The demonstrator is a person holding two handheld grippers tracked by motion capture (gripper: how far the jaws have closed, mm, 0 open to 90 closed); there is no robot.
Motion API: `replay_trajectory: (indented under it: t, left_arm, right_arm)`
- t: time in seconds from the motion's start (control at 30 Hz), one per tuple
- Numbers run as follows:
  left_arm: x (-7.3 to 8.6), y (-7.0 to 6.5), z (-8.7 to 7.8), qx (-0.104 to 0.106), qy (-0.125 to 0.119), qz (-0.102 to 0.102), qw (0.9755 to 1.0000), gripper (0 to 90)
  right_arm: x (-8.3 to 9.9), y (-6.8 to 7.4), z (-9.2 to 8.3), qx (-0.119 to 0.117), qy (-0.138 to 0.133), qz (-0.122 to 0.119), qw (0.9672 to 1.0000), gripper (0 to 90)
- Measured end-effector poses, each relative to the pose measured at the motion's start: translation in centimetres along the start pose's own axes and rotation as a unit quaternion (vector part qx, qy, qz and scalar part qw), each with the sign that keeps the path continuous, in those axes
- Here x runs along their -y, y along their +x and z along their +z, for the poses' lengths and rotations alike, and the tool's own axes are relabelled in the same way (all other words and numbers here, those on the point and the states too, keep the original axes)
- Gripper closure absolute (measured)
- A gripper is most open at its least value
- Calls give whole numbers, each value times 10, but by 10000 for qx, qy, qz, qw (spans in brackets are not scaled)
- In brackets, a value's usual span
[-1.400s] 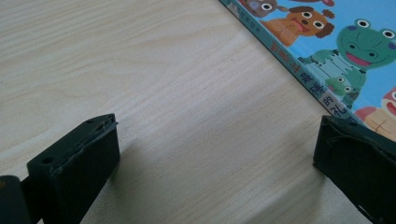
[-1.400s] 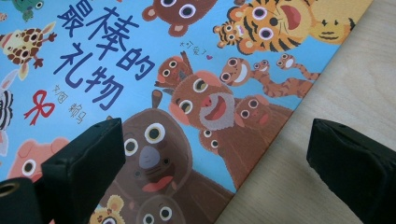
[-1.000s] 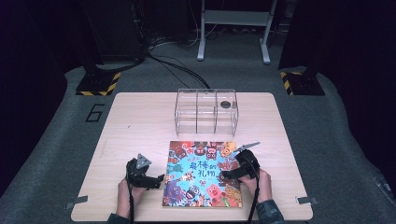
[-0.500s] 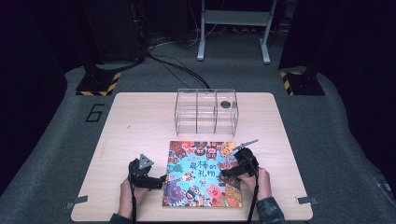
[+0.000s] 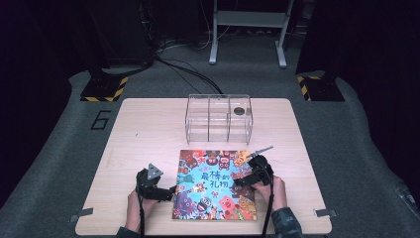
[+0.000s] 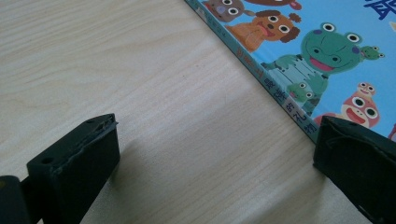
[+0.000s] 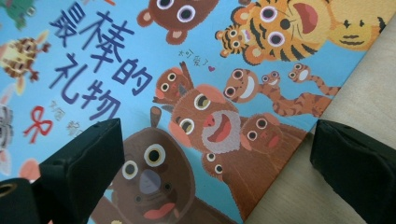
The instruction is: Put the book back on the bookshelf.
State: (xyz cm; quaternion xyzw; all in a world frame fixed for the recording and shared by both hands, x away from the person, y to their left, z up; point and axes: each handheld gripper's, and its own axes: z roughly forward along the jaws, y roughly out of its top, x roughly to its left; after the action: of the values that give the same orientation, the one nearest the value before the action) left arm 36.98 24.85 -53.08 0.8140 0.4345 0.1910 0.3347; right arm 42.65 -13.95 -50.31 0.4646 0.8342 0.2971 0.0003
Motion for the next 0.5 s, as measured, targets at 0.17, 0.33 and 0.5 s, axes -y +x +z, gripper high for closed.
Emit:
replay_trajectory:
  t: [0.17,0.33,0.5]
  left_arm:
    - [0,0,0,1,-1,-2,10000,2]
    - [0,0,0,1,0,-1,10000,2]
    - [0,0,0,2,-1,0,10000,3]
  right_arm:
    - [2,-5,-3,-222,-86,182,9996,29]
    - [1,-6,-4,-291,-122,233,9992,29]
    - [3,-6,-6,-331,-244,280,9988,46]
